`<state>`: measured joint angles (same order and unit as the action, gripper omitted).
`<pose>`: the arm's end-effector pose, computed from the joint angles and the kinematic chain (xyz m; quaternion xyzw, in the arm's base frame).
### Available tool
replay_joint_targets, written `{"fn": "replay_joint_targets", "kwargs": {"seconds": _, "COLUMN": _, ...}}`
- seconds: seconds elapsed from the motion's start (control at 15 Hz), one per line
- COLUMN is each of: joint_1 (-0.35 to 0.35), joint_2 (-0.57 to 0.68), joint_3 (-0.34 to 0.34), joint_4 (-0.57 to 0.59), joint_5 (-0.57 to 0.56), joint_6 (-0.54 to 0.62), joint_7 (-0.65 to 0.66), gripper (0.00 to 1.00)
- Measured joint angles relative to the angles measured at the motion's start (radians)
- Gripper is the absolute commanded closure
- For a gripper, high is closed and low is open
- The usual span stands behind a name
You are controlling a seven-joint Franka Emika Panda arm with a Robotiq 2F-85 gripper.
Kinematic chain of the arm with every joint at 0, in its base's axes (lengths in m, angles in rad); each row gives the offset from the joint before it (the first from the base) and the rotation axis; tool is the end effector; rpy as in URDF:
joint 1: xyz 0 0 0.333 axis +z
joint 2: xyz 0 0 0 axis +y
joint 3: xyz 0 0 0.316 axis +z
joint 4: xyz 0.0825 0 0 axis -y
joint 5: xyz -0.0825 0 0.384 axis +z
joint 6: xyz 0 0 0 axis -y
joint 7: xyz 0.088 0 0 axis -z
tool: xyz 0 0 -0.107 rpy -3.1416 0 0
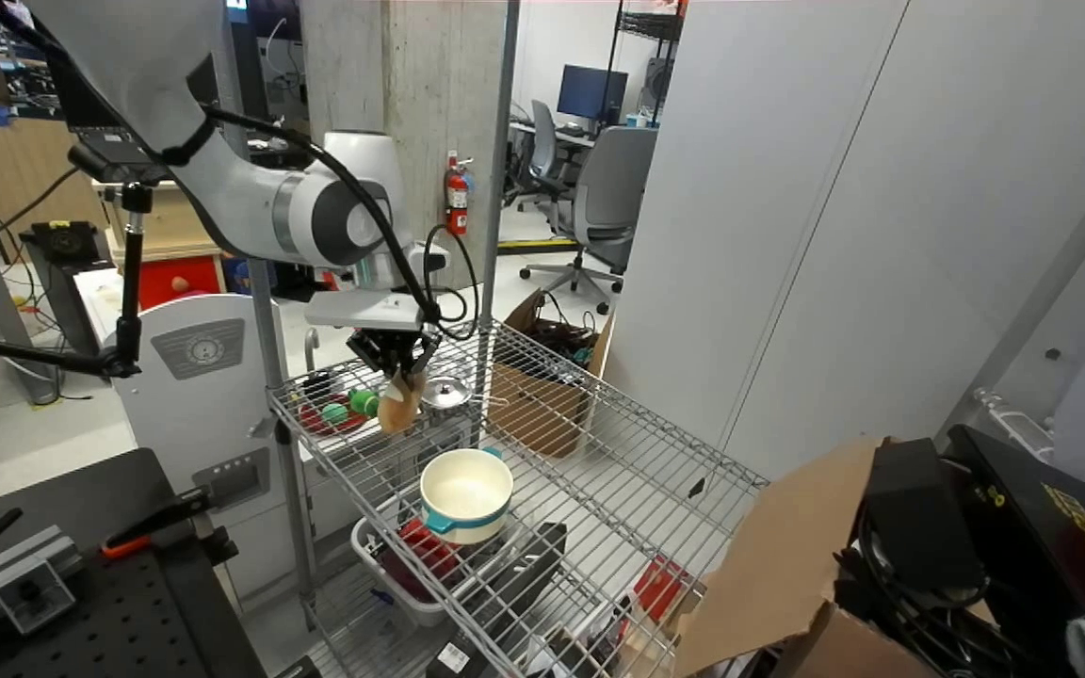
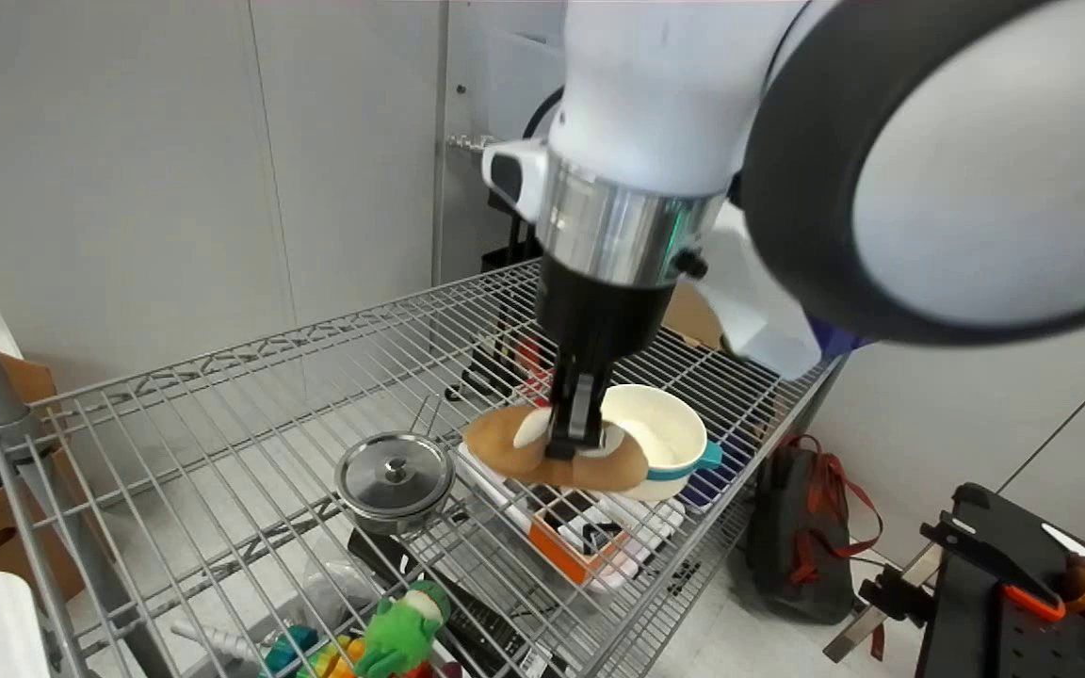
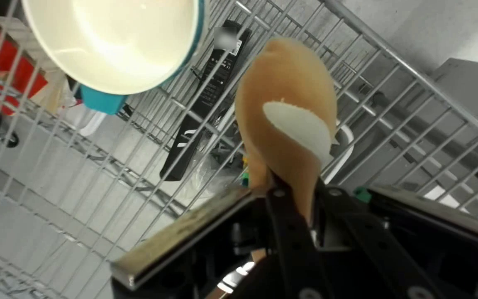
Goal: Move the brown object to the right
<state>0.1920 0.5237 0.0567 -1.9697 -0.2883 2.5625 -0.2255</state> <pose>0.6020 0.1561 0.2086 0.9362 0.3427 0.0367 0.0685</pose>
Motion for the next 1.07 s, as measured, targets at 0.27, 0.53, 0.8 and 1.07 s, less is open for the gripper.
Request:
{"fn": "replay_joint_targets", "kwargs": {"seconds": 0.27, "joint_1": -0.090, "joint_2": -0.144, "joint_3": -0.054, "joint_4": -0.027, "joint_5": 0.010, "joint_6": -0.059, "joint_7": 0.036, "gripper": 0.97}}
{"fn": "replay_joint_targets", "kwargs": {"seconds": 0.53, "joint_1": -0.210, "joint_2": -0.152, "joint_3": -0.161, "joint_4": -0.011, "joint_5": -0.003, "joint_6": -0.060, "joint_7": 0.037, "gripper": 0.97}}
{"fn": "replay_joint_targets", "kwargs": {"seconds": 0.8, "joint_1": -0.342, "joint_2": -0.047, "joint_3": -0.226, "joint_4": 0.082, "joint_5": 0.002, "joint_6": -0.059, "joint_7": 0.015, "gripper": 0.97}}
{"fn": "replay_joint_targets", "kwargs": {"seconds": 1.07, "joint_1": -0.445, "joint_2": 0.151, "joint_3": -0.234, "joint_4": 0.237, "joint_5": 0.020, "joint_6": -0.059, "joint_7": -0.002, "gripper": 0.97}}
